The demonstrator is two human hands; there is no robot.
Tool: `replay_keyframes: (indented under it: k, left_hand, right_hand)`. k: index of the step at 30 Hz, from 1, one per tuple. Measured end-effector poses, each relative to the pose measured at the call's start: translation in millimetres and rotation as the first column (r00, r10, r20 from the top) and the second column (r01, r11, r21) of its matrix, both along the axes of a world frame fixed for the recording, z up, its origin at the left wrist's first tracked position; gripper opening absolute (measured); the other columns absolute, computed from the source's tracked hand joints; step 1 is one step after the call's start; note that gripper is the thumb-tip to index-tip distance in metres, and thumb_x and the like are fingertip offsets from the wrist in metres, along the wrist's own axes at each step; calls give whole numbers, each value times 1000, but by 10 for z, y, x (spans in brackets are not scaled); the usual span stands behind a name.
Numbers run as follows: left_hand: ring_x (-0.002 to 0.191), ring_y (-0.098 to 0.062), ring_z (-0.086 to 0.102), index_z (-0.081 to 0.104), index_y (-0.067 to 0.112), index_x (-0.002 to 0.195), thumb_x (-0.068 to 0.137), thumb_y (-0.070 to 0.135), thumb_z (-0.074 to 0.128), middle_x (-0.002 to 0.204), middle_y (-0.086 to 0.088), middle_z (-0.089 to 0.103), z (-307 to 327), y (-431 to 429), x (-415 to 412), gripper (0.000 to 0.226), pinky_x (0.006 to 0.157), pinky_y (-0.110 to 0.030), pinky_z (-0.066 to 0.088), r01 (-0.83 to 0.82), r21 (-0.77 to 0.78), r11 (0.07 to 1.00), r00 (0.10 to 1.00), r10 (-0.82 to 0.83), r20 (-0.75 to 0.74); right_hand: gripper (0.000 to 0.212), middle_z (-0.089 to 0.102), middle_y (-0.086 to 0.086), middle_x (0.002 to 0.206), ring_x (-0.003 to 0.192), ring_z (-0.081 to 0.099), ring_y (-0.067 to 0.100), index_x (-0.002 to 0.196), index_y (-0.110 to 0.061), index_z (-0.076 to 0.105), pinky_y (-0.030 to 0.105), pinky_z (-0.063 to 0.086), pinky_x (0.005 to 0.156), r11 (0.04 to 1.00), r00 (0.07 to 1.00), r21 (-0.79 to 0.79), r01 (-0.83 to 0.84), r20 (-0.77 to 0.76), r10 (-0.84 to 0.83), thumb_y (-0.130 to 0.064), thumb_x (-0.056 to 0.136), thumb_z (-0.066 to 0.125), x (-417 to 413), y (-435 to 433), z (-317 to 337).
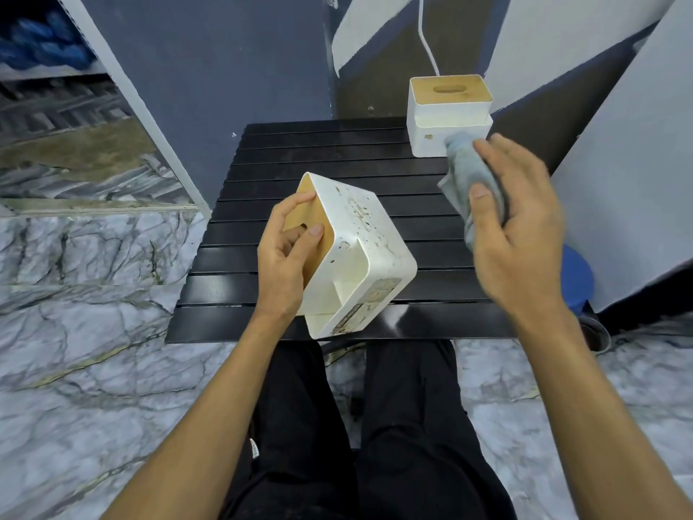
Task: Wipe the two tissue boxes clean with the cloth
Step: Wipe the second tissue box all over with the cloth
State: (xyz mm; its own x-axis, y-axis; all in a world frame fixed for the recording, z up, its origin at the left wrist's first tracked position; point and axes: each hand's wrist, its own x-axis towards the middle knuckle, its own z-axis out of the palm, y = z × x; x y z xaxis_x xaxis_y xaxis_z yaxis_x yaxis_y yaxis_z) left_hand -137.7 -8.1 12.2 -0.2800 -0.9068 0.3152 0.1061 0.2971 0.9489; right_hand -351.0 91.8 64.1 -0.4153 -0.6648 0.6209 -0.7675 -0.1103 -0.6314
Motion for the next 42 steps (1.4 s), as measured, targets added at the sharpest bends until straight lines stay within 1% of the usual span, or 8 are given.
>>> replay_keyframes:
  k: [3,9,14,21,25,28,35,42]
  left_hand:
    - [72,-4,66,47,14,129,97,6,48,92,20,72,-12,-13,4,33,63,-25,52,-1,-7,1000,1000,1,-1]
    - [61,-4,58,48,11,135,103,16,50,93,-5,64,16,-30,-22,32,54,-16,45,-62,75,995,997,66,-41]
    - [84,-4,64,46,4,136,104,7,43,109,15,68,27,-57,-41,32,67,-17,50,-15,41,999,1000,16,-18]
    - [71,-6,61,49,8,134,105,11,44,96,14,69,32,-60,-50,30,61,-20,48,-48,19,999,999,48,19]
    - [71,-14,57,51,12,133,106,15,43,94,8,68,9,-62,-37,28,60,-28,47,-38,-9,999,999,39,36]
    - [77,-4,61,49,8,133,106,10,40,99,18,69,27,-63,-42,28,66,-23,50,-23,-25,999,998,25,60]
    - [66,-16,52,50,13,134,106,17,43,91,8,66,5,-82,-29,29,58,-27,44,-21,-18,1000,998,22,59]
    - [83,3,61,45,-1,135,106,5,37,103,27,66,32,-88,-45,30,71,-19,50,29,-32,999,997,-27,74]
  right_hand:
    - [40,47,7,146,130,45,25,138,-12,53,41,36,111,995,989,61,-83,-120,90,-24,101,45,181,-3,-158]
    - [43,46,-9,147,129,45,19,138,-23,54,47,39,102,929,941,195,-313,-66,331,-34,98,44,546,111,-430]
    - [43,50,-13,144,137,41,16,137,-29,55,48,34,109,927,939,219,-303,-97,330,-43,99,42,605,49,-438]
    - [39,46,-6,148,134,42,14,132,-35,58,38,36,112,938,955,192,-289,131,267,-44,97,43,567,27,-480]
    - [36,50,0,145,125,47,22,133,-30,59,43,42,104,957,970,177,-230,-44,241,-37,99,48,663,142,-496]
    - [36,51,1,144,120,49,26,133,-30,60,43,41,99,960,956,194,-203,-173,237,-37,99,48,734,103,-421]
    - [40,50,-5,145,126,46,20,135,-34,56,47,40,103,941,978,274,-200,2,207,-43,99,42,580,60,-418]
    - [37,50,-1,146,122,49,26,133,-33,59,40,39,94,954,944,250,-168,-238,229,-40,100,43,802,171,-352]
